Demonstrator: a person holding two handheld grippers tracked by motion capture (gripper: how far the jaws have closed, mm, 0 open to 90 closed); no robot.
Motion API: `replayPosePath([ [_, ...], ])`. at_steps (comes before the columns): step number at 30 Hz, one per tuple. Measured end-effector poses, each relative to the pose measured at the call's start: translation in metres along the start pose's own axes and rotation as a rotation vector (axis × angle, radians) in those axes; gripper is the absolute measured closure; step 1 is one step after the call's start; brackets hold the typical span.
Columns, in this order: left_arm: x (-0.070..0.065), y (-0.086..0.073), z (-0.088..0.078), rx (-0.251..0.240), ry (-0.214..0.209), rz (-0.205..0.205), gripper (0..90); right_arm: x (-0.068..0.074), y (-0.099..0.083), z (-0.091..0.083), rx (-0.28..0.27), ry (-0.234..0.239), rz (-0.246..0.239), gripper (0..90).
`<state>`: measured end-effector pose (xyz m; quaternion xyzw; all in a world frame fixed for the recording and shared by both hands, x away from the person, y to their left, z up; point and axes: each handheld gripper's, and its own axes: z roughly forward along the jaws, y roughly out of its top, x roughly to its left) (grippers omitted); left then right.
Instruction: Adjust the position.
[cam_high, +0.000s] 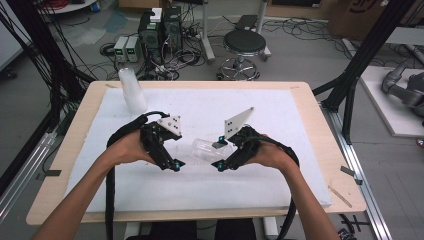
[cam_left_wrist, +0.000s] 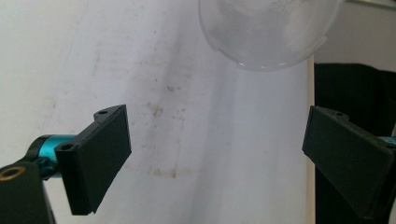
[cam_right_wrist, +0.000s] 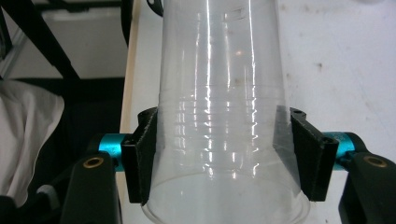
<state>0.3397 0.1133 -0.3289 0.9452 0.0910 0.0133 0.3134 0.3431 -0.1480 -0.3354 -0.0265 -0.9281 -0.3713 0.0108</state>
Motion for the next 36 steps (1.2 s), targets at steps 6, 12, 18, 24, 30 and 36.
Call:
replayPosePath([
  [6,0.003,0.003,-0.002,0.061,-0.007,-0.009,7.8,-0.004,0.008,0.001,0.096,0.005,-0.007,34.7],
  [12,0.003,0.007,0.002,0.070,-0.025,-0.006,7.9,-0.004,0.012,0.006,0.154,0.016,-0.016,34.8],
  [18,0.000,0.023,0.010,0.073,-0.044,0.029,11.3,-0.005,0.015,0.008,0.168,0.023,-0.017,34.8],
  [24,-0.003,0.036,0.022,0.094,-0.071,0.050,12.6,-0.004,0.016,0.008,0.179,0.018,-0.023,34.8],
  [30,-0.003,0.040,0.028,0.117,-0.095,0.060,17.8,-0.005,0.016,0.007,0.175,0.018,-0.028,35.0],
  [36,-0.002,0.040,0.030,0.130,-0.110,0.053,21.8,-0.005,0.016,0.009,0.186,0.025,-0.029,35.0],
])
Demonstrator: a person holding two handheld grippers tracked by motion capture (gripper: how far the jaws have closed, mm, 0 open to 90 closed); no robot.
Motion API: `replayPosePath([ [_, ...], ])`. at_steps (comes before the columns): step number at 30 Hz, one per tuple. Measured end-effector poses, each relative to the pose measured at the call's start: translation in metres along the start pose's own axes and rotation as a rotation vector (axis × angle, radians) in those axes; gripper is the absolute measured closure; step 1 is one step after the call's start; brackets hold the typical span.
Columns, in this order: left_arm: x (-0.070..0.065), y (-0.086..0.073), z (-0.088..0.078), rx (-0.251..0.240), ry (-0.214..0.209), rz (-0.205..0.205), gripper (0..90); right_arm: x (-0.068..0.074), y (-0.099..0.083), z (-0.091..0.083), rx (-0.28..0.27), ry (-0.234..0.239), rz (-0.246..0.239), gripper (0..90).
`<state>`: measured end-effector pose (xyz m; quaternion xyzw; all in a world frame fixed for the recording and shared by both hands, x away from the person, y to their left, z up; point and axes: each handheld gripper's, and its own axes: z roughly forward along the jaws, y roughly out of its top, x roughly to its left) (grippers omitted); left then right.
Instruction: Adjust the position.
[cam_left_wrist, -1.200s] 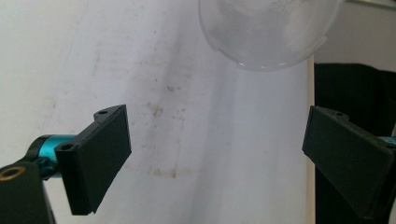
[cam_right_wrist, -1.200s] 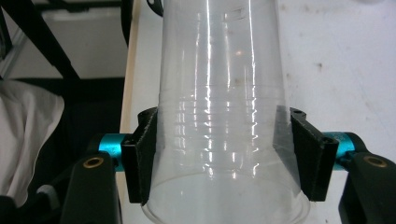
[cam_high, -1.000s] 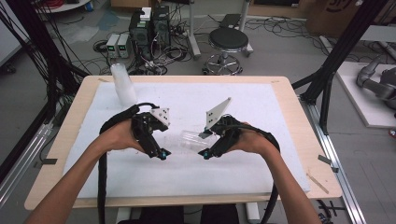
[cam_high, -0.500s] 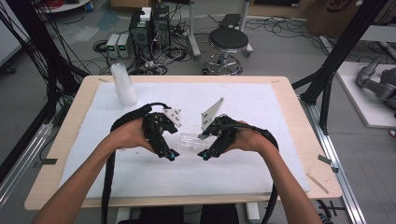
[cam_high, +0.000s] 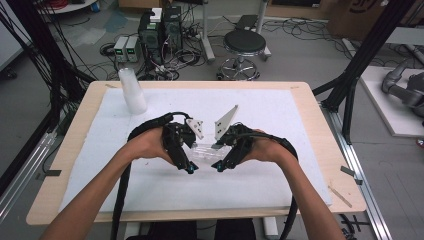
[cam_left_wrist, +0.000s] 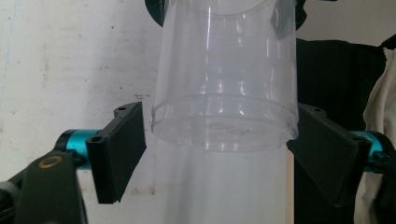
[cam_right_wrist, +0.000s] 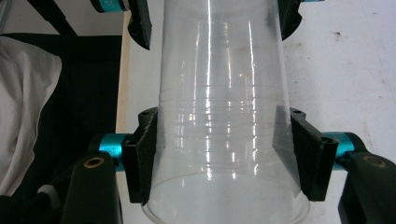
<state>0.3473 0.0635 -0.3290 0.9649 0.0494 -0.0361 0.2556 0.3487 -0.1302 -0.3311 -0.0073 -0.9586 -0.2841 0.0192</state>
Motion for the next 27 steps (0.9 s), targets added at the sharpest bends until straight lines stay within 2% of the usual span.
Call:
replayPosePath([
  [7,0.0009,0.0041,0.0022,0.007,-0.008,0.013,27.4,-0.0005,0.0012,0.0018,0.011,0.002,-0.007,35.1],
  [15,0.0032,0.0065,0.0055,0.012,-0.020,0.016,40.3,-0.0011,0.0013,0.0025,0.016,0.004,-0.010,35.2],
  [22,0.0028,0.0057,0.0061,0.016,-0.015,0.012,41.4,-0.0018,0.0016,0.0045,0.020,0.007,-0.014,35.3],
  [23,0.0025,0.0056,0.0060,0.014,-0.015,0.011,41.5,-0.0017,0.0017,0.0044,0.019,0.011,-0.015,34.1],
  [24,0.0024,0.0055,0.0054,0.011,-0.010,0.014,41.5,-0.0017,0.0016,0.0043,0.017,0.012,-0.015,28.7],
  [25,0.0023,0.0054,0.0048,0.011,-0.011,0.015,41.4,-0.0018,0.0015,0.0043,0.004,0.016,-0.015,18.2],
  [26,0.0023,0.0052,0.0045,0.012,-0.011,0.017,41.4,-0.0011,0.0023,0.0045,-0.014,0.009,-0.010,12.8],
  [27,0.0020,0.0051,0.0044,0.013,-0.011,0.015,41.4,-0.0012,0.0029,0.0038,-0.021,0.011,-0.016,12.8],
])
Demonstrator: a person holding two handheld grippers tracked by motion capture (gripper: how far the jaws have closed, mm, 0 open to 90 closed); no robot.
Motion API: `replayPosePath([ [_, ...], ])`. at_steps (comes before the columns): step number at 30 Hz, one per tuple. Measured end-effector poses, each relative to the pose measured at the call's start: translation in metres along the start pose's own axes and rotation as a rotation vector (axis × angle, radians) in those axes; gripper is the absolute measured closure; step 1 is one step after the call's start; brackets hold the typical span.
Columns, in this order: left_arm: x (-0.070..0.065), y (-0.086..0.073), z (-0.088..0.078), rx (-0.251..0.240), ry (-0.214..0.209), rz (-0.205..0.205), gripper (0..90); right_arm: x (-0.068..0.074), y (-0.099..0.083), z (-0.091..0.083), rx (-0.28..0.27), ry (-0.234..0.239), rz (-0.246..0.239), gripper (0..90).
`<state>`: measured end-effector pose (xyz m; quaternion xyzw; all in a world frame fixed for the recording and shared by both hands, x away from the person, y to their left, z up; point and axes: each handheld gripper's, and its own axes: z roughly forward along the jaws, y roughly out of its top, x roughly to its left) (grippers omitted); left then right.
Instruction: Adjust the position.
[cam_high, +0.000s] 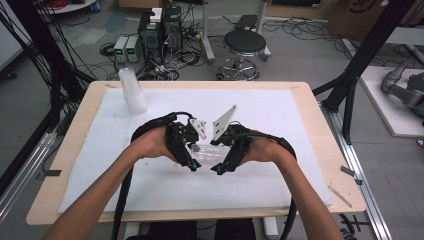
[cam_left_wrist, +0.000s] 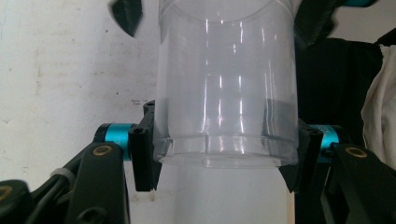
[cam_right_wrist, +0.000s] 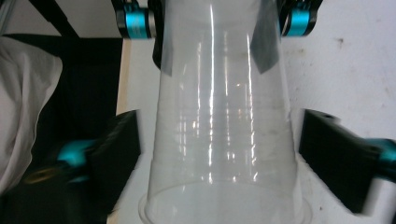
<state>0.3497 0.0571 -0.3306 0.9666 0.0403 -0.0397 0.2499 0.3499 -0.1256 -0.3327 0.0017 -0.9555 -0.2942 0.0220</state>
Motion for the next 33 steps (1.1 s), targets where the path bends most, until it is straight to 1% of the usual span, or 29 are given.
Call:
replayPosePath([
  [1,0.000,0.000,0.000,0.001,0.001,0.002,41.4,0.000,0.000,0.000,-0.004,-0.001,-0.009,12.8],
  [5,-0.001,0.000,0.000,0.000,0.002,0.002,41.4,-0.002,0.000,-0.001,-0.008,-0.018,-0.002,12.8],
  [8,-0.001,-0.002,0.000,-0.011,0.005,-0.002,41.4,-0.002,0.001,-0.003,-0.033,-0.022,-0.003,12.8],
  [10,0.000,-0.005,0.000,-0.029,0.012,-0.006,41.4,-0.001,0.001,-0.006,-0.051,-0.028,-0.007,12.8],
  [11,0.002,-0.009,-0.001,-0.055,0.016,-0.017,41.2,0.000,0.001,-0.007,-0.069,-0.034,-0.009,12.8],
  [13,0.003,-0.016,0.001,-0.103,0.008,-0.042,41.3,0.000,-0.001,-0.011,-0.111,-0.037,-0.012,12.8],
  [15,0.004,-0.025,0.003,-0.130,0.007,-0.050,41.3,0.001,-0.004,-0.016,-0.167,-0.042,-0.004,12.8],
  [17,0.004,-0.033,0.005,-0.170,-0.005,-0.068,41.3,0.002,-0.008,-0.020,-0.202,-0.052,0.004,12.8],
  [18,0.004,-0.035,0.005,-0.179,-0.002,-0.063,41.3,0.002,-0.010,-0.021,-0.222,-0.057,0.011,12.8],
  [19,0.003,-0.039,0.005,-0.209,0.008,-0.065,41.2,0.002,-0.012,-0.022,-0.233,-0.059,0.014,12.8],
  [21,0.004,-0.045,0.005,-0.255,-0.010,-0.078,41.1,0.002,-0.017,-0.025,-0.266,-0.076,0.024,12.8],
  [22,0.004,-0.049,0.006,-0.279,-0.018,-0.081,41.2,0.002,-0.019,-0.026,-0.281,-0.077,0.026,12.8],
  [24,0.003,-0.053,0.007,-0.286,-0.012,-0.083,41.2,0.003,-0.024,-0.028,-0.329,-0.087,0.038,12.8],
  [25,0.002,-0.055,0.007,-0.292,-0.016,-0.088,41.1,0.004,-0.026,-0.030,-0.353,-0.090,0.042,12.8],
  [27,0.002,-0.060,0.009,-0.335,-0.023,-0.095,41.2,0.005,-0.030,-0.032,-0.386,-0.095,0.052,12.8],
  [29,0.002,-0.064,0.009,-0.367,-0.028,-0.106,41.2,0.006,-0.035,-0.033,-0.410,-0.102,0.056,12.8],
  [30,0.002,-0.066,0.010,-0.393,-0.032,-0.108,41.2,0.007,-0.036,-0.033,-0.416,-0.107,0.054,12.8],
  [31,0.003,-0.068,0.009,-0.406,-0.034,-0.104,41.2,0.008,-0.038,-0.034,-0.429,-0.112,0.055,12.8],
  [32,0.002,-0.070,0.010,-0.437,-0.038,-0.106,41.2,0.009,-0.040,-0.034,-0.438,-0.109,0.063,12.8],
  [33,0.002,-0.072,0.011,-0.457,-0.038,-0.107,41.2,0.010,-0.042,-0.034,-0.448,-0.111,0.065,12.8],
])
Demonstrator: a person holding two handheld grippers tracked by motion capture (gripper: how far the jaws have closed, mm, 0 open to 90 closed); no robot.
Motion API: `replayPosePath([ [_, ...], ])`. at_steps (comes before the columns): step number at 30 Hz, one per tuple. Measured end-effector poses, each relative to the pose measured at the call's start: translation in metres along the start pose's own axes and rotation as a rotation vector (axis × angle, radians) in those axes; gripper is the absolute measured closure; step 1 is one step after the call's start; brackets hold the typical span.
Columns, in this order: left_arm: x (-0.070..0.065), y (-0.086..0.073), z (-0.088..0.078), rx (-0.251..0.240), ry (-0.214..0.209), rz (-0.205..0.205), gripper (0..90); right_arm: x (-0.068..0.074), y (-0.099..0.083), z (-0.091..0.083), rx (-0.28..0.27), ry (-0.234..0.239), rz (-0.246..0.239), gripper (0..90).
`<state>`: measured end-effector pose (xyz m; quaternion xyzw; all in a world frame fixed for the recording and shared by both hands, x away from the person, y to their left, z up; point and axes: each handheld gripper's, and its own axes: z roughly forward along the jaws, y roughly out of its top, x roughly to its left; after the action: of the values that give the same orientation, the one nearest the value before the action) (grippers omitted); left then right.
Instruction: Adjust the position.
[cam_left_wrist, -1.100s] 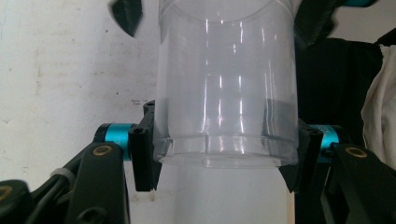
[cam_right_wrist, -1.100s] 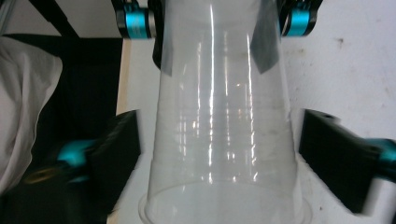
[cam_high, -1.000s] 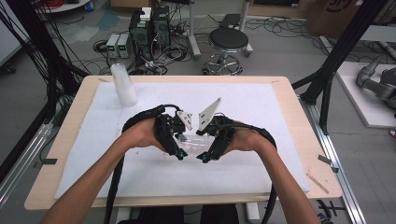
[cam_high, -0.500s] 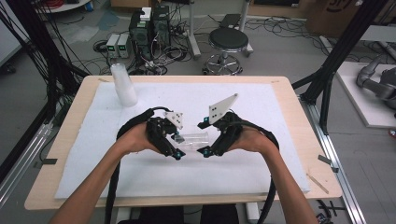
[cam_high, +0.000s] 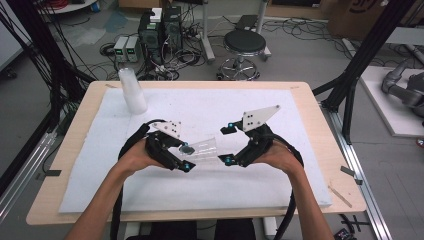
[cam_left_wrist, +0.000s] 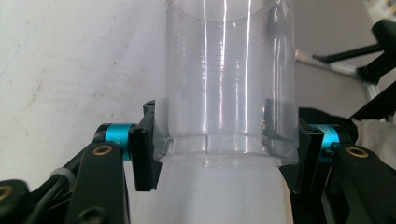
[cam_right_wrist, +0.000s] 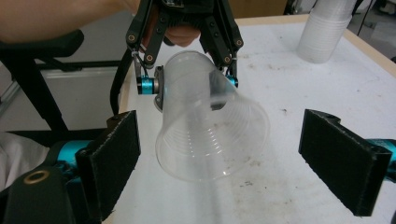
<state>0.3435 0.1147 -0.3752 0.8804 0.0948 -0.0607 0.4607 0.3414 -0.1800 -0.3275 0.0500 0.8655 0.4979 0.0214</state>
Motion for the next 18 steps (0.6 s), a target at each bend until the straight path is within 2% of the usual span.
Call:
replayPosePath([
  [3,0.000,-0.005,0.000,-0.052,0.002,-0.003,41.2,0.000,-0.005,-0.004,-0.056,0.001,0.016,12.8],
  [4,0.000,-0.006,-0.001,-0.066,0.004,0.001,41.2,0.001,-0.007,-0.004,-0.066,0.001,0.018,12.8],
  [6,0.000,-0.009,-0.001,-0.121,-0.002,-0.019,41.3,0.002,-0.009,-0.006,-0.083,0.002,0.025,12.8],
  [12,0.002,-0.014,-0.006,-0.221,-0.031,-0.011,41.3,0.003,-0.018,-0.009,-0.139,-0.008,0.030,12.8],
  [16,0.002,-0.015,-0.008,-0.303,-0.037,-0.009,41.4,0.005,-0.023,-0.009,-0.182,-0.009,0.032,12.8],
  [18,0.002,-0.015,-0.009,-0.329,-0.038,-0.006,41.4,0.006,-0.024,-0.008,-0.199,-0.006,0.033,12.8],
])
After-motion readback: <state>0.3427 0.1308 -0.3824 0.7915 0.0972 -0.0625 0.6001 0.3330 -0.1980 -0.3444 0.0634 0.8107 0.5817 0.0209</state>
